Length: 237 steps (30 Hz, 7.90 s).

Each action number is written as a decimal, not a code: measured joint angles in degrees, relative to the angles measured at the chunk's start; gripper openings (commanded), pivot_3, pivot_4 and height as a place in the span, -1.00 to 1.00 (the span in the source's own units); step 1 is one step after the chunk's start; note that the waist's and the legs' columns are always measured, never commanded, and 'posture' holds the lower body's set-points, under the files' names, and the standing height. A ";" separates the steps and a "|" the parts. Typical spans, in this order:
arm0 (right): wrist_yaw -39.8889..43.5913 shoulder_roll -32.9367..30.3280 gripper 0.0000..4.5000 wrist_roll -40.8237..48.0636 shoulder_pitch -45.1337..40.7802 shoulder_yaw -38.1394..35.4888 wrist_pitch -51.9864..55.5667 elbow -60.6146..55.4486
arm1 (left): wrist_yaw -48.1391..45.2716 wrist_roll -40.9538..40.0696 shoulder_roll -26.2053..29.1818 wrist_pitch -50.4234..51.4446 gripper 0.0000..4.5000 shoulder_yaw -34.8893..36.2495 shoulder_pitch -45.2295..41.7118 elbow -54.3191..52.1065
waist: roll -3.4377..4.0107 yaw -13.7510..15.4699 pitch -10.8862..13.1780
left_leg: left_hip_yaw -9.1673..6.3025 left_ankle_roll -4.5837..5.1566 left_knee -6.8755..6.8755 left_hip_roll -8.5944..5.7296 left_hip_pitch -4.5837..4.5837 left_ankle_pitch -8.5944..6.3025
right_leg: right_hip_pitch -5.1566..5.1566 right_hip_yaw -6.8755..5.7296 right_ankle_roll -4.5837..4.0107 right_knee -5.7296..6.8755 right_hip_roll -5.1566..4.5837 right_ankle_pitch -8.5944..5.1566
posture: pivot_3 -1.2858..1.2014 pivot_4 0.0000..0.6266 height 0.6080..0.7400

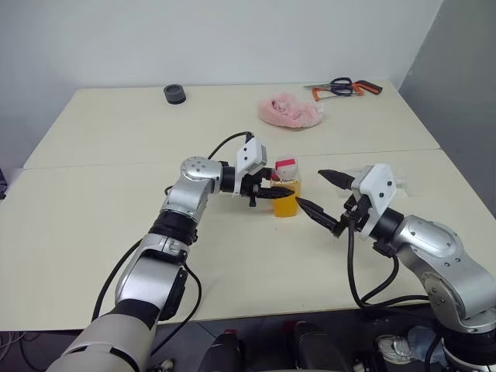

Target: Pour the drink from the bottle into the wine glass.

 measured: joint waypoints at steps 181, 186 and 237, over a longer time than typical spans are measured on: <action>8.40 17.16 1.00 -6.57 -28.31 18.16 -2.19 28.70 | 55.09 -0.21 17.06 21.06 -0.26 23.79 -3.39 12.22 | -0.09 -1.81 -0.02 | 0.14 0.00 0.02 0.16 -0.07 0.03 | -0.84 -1.17 -0.42 0.75 -0.44 0.39 | 0.03 -0.52 1.00; 8.38 17.29 1.00 -6.60 -27.83 18.14 -2.20 28.67 | 55.05 0.09 16.98 20.02 -0.26 23.23 -1.63 10.30 | -0.09 -1.79 -0.02 | 0.15 -0.01 0.02 0.16 -0.06 0.04 | -0.84 -1.17 -0.42 0.75 -0.44 0.39 | 0.03 -0.52 1.00; 4.58 7.14 1.00 -11.14 -8.29 12.65 -6.57 14.28 | 49.19 -0.33 11.79 4.67 0.99 20.53 38.45 -24.32 | -0.09 1.11 -0.01 | 0.10 0.00 -0.05 0.19 -0.13 0.03 | -0.61 -1.18 -0.41 0.23 -0.56 0.41 | 0.03 -0.52 1.00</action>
